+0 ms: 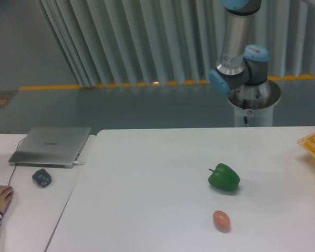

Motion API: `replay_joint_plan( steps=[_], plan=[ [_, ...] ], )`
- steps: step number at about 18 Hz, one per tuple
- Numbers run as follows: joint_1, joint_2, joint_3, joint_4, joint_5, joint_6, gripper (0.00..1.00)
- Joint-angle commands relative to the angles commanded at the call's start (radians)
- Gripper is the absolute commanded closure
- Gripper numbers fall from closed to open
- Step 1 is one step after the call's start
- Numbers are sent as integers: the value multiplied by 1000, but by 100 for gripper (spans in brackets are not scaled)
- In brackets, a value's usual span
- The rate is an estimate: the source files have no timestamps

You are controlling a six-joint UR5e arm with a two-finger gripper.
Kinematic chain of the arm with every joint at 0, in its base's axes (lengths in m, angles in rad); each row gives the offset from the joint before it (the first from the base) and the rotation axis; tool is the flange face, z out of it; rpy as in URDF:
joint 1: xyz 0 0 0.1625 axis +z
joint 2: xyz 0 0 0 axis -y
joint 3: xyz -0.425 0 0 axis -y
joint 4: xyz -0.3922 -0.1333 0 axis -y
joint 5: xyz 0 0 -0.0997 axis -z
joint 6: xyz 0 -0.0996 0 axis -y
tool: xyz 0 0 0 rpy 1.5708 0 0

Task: Place the red pepper on the table
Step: 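Carry the held red pepper in the gripper down toward the table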

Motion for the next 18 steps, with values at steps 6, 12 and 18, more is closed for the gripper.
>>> replay_joint_plan(
  steps=[6,12,18],
  plan=[
    [-138,-44,-2,103,9,-226,29],
    [-255,-81,2,155,109,-322,29],
    [-325,-112,0,189,202,-395,29]
  ],
)
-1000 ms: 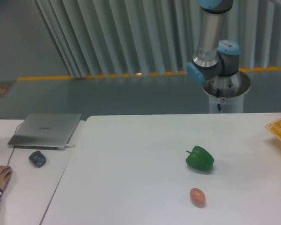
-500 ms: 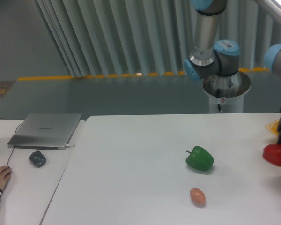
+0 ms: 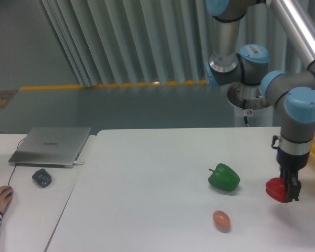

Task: Place the red pepper on the table
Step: 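Carry the held red pepper in the gripper down toward the table, then set the red pepper on the table and open the gripper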

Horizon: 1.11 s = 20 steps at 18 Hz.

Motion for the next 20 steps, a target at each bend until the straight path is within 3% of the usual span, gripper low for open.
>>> replay_joint_plan(
  steps=[4,17,18,20],
  plan=[
    [-51,-31,0,54,63,-75,28],
    [-114,-95,0,92,129,-181,24],
    [-115,-97,0,94,129,-180,13],
    [-115,-95,0,94,129,-180,8]
  ],
)
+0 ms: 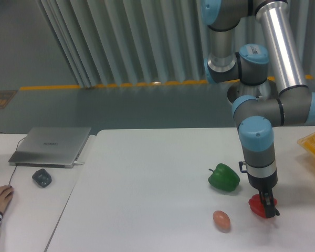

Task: Place the red pepper on the table
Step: 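Set the red pepper on the table and open the gripper, then lift the open gripper up away from the red pepper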

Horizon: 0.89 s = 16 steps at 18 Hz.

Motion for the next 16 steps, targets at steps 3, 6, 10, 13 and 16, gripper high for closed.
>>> replay_joint_plan(
  steps=[3,6,10,13,16],
  plan=[
    [0,6,2,-2,-2,0,0],
    [5,43,3,-3,-2,6,0],
    [14,97,-8,-11,6,-2,0],
    [28,113,-2,-15,14,0,0],
    [66,155,3,-78,5,2,0]
  ],
)
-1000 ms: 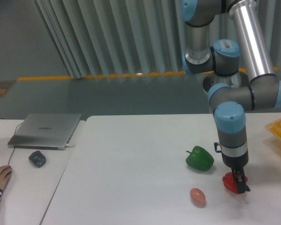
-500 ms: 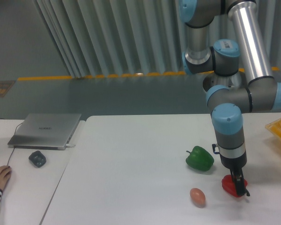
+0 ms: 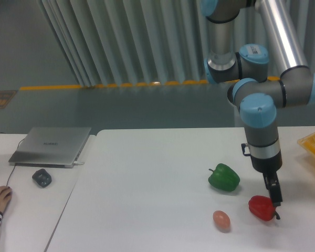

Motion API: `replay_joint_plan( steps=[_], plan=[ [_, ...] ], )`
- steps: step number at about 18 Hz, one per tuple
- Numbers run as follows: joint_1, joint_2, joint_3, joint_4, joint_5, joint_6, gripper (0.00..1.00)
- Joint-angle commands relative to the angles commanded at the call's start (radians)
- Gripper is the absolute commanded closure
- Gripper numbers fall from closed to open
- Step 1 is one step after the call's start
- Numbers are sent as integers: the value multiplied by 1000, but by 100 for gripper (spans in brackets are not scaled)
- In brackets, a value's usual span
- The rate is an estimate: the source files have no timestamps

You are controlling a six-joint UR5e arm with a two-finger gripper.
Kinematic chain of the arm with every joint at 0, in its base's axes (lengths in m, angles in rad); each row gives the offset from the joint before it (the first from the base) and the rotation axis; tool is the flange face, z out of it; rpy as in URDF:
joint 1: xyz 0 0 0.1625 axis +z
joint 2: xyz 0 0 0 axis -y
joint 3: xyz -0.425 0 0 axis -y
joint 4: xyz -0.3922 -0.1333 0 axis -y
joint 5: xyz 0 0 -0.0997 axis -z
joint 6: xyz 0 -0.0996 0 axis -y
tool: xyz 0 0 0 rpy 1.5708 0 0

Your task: Place the red pepper on the table

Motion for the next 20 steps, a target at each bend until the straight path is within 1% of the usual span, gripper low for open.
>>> replay_joint_plan(
  steps=[2,4,6,8,12,15,20],
  plan=[
    [32,17,8,-64,-17,12,0],
    [57,16,18,-94,-57,14,0],
    [81,9,31,-114,-63,17,0],
    [113,8,38,-143,-75,57,0],
    [143,2,38,-149,-87,115,0],
    [158,0,38,-151,-88,120,0],
    [158,3,37,-151,-84,120,0]
  ],
)
